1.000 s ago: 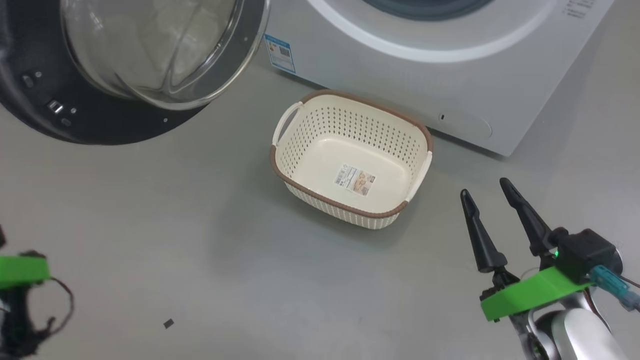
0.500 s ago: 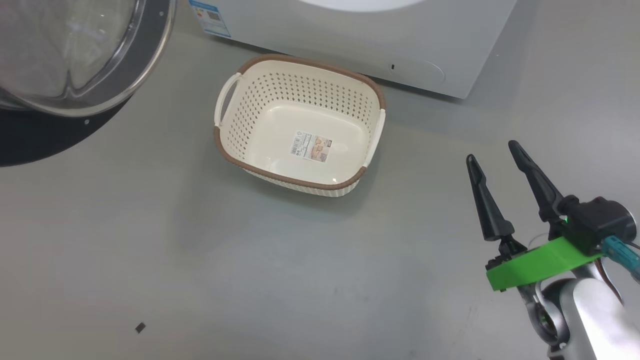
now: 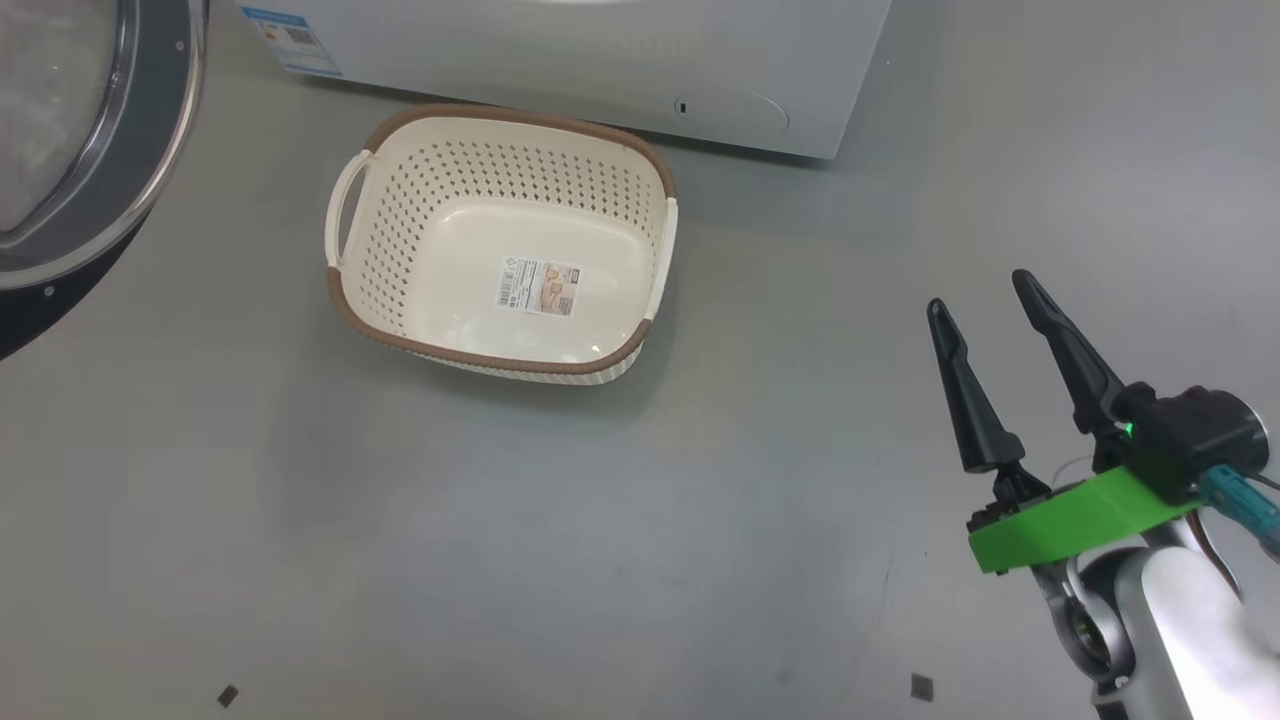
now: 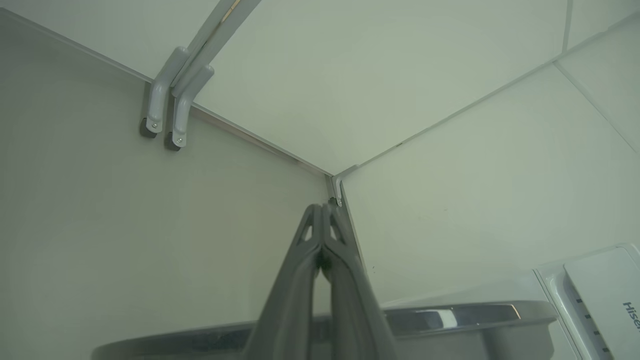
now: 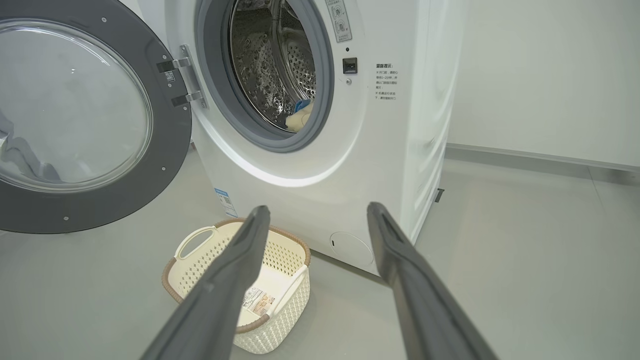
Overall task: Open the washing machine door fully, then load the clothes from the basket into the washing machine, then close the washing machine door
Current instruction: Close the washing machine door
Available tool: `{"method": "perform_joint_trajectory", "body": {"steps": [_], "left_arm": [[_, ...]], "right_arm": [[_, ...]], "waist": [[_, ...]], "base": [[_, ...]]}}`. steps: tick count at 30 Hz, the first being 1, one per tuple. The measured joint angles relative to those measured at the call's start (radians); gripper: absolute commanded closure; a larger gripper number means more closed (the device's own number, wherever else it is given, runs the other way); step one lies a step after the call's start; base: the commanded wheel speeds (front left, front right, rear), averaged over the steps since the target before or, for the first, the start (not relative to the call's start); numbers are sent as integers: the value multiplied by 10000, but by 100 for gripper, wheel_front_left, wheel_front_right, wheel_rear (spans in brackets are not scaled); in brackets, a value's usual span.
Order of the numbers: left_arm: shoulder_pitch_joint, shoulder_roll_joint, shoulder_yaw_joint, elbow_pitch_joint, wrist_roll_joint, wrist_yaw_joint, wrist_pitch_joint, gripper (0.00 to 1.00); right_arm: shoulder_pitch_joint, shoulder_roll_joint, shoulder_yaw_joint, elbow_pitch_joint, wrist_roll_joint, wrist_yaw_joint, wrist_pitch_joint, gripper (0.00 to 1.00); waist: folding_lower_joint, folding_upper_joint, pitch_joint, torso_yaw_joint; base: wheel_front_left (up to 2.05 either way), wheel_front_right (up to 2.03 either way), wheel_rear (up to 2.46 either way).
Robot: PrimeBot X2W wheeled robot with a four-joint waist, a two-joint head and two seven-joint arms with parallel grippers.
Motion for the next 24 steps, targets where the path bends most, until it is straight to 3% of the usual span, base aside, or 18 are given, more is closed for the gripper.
{"method": "perform_joint_trajectory", "body": {"steps": [10,15,24], "left_arm": [[-564,372,-614,746,-77,-21,1634,100],[-566,355,-848,796,-274,-314,2569,100],[-558,253,-1087,792,-326,-399,3183,100]], "right_arm": [[-1,21,19,86,0,0,-119,0],[0,54,19,153,0,0,-121,0],[-1,69,79,242,0,0,-119,0]], "waist": [[1,0,23,-247],[0,0,-27,-193],[0,1,-235,-141]], "base": [[0,0,0],[0,0,0],[0,0,0]]}}
